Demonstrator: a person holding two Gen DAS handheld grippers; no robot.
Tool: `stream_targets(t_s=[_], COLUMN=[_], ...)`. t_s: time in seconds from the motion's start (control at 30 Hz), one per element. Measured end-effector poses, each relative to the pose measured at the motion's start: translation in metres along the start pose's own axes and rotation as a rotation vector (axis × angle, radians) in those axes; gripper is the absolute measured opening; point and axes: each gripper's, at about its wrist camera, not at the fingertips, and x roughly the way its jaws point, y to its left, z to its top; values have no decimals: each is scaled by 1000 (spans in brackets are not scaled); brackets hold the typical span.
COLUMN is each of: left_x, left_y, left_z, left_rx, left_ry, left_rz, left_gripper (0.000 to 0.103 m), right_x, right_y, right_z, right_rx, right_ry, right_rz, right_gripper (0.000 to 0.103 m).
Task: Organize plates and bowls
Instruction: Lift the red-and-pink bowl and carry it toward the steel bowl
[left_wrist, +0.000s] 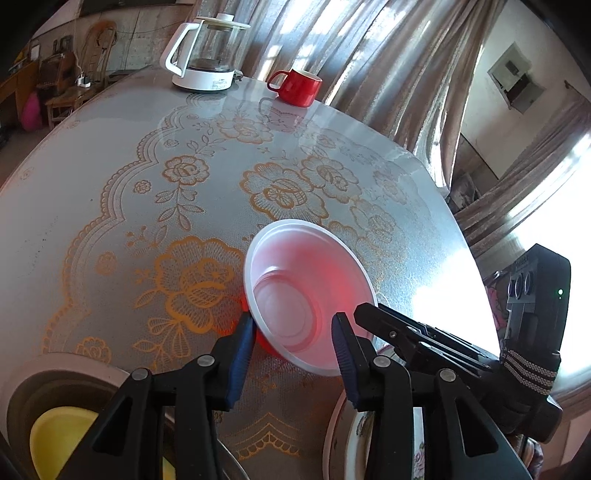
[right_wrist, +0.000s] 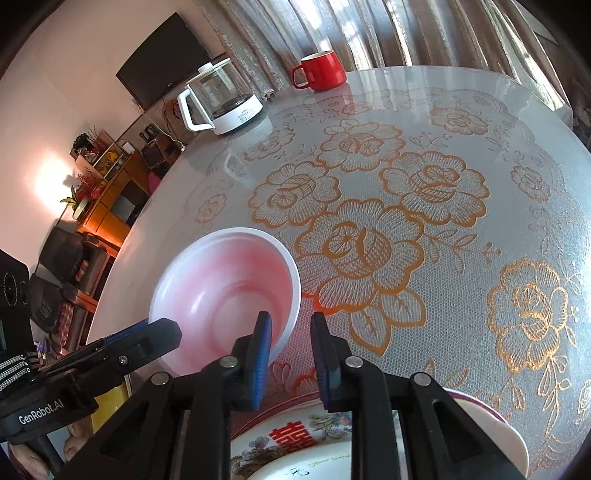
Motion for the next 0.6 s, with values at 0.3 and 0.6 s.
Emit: stream_targets(t_s=[0.3,0.6], left_x=[-18,-34], left_y=[-13,-21], left_z=[-11,-25], left_rx=[81,107], left_ry=[-45,-75], left_rz=[20,30], left_gripper=[40,40], right_x=[-10,-31], right_y=[7,13], right_z=[-5,-16], right_rx=[1,4], right_ry=[-42,-79], right_rz=[-1,21], right_gripper=[14,13])
